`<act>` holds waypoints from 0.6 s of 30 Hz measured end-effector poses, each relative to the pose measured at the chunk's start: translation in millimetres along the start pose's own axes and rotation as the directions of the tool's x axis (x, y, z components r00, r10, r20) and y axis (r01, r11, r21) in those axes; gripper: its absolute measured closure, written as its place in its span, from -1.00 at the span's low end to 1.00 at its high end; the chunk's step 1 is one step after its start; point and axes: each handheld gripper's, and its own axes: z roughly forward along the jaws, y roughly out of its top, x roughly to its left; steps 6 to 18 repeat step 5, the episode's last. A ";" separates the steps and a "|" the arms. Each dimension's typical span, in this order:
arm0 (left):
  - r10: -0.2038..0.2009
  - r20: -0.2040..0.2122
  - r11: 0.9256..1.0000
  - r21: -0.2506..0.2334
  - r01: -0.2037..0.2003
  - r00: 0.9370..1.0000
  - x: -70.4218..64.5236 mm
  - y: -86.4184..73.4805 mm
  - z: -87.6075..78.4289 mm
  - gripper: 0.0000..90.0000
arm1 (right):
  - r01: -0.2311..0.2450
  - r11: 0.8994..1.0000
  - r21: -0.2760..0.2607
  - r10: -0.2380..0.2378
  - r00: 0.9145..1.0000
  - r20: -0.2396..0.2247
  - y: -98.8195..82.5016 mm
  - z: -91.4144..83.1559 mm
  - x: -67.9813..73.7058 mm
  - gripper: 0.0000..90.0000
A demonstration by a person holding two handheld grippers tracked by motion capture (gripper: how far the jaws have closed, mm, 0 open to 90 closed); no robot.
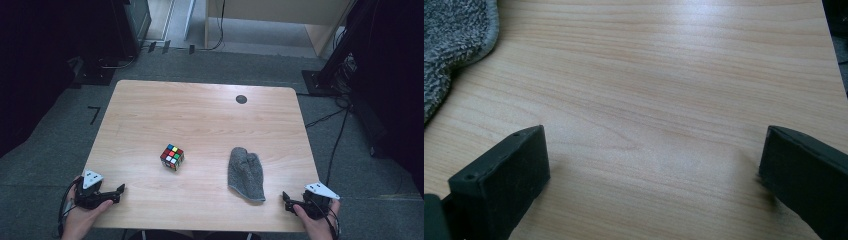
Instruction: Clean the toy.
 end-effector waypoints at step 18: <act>0.002 0.002 1.000 0.000 -0.002 1.000 0.2 0.3 0.3 -0.87 | 0.000 1.000 -0.001 0.000 1.000 -0.001 -0.2 -0.1 -0.1 -1.00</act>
